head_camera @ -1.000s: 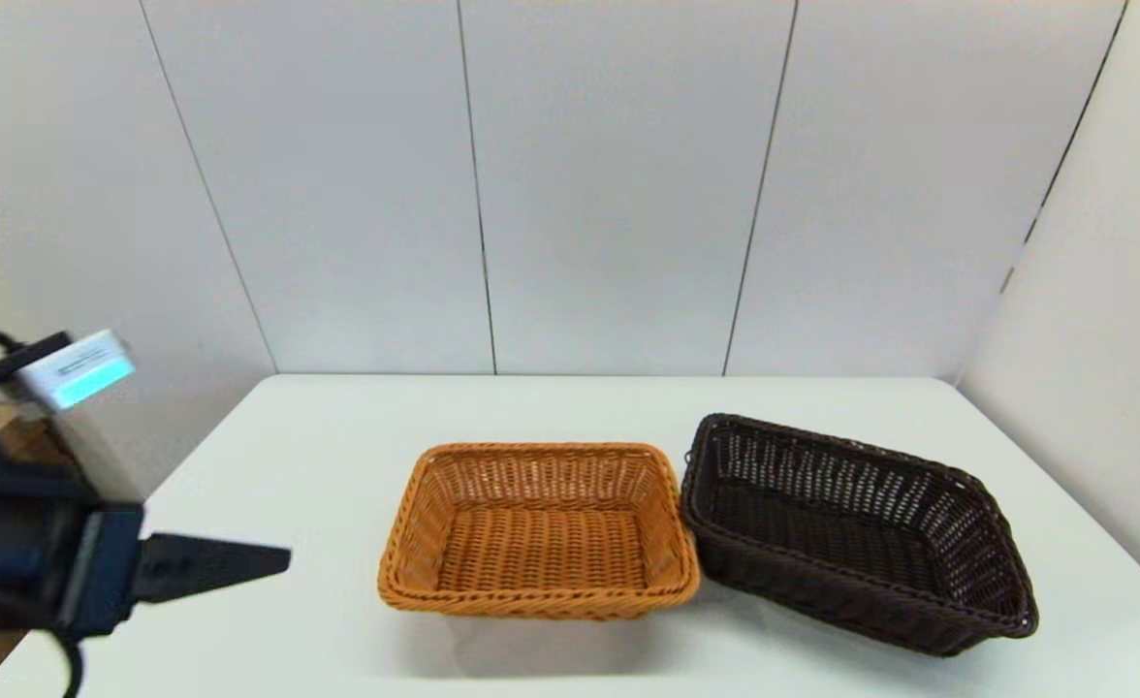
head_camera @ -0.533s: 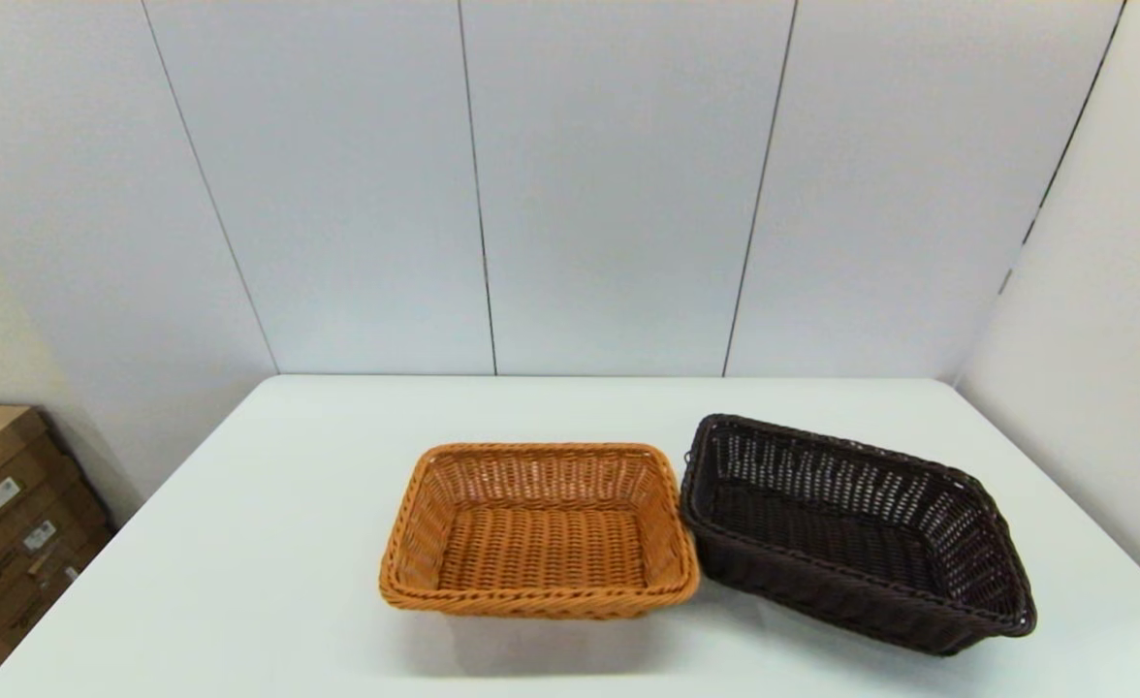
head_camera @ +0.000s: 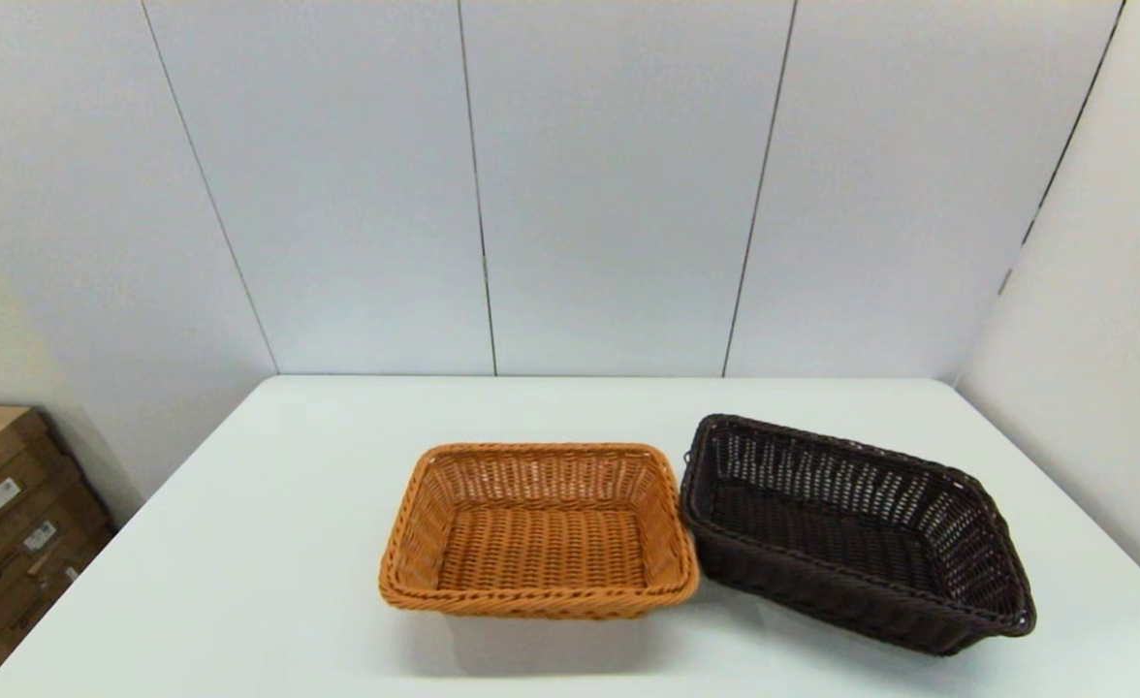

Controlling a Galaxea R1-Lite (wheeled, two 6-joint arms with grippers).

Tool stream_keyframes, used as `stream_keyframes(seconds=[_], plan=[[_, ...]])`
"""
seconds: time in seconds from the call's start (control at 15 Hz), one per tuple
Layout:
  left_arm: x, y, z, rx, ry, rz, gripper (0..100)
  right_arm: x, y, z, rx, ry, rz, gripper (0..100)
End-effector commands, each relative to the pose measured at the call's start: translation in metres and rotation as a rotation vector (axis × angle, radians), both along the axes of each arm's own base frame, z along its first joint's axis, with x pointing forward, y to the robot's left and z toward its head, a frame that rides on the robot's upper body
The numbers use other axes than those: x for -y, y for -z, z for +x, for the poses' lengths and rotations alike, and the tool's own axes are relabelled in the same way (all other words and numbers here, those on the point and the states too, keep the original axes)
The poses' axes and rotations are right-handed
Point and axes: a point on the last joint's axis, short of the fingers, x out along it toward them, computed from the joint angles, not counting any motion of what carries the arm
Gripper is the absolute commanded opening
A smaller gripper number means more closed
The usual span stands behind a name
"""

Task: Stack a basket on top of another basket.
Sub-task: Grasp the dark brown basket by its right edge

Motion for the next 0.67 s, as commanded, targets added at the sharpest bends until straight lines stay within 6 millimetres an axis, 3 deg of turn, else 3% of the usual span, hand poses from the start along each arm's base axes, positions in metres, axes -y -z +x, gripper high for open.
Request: stream_keyframes(seconds=[0.07, 0.53, 0.67], plan=[[0.001, 0.021, -0.011, 0.099, 0.023, 0.07, 100, 0.0, 0.0, 0.0, -0.002, -0.001, -0.001, 100], [0.0, 0.027, -0.005, 0.339, -0.025, 0.104, 100, 0.0, 0.0, 0.0, -0.002, -0.001, -0.001, 100], [-0.002, 0.026, 0.001, 0.421, -0.083, 0.197, 100, 0.0, 0.0, 0.0, -0.002, -0.001, -0.001, 100]])
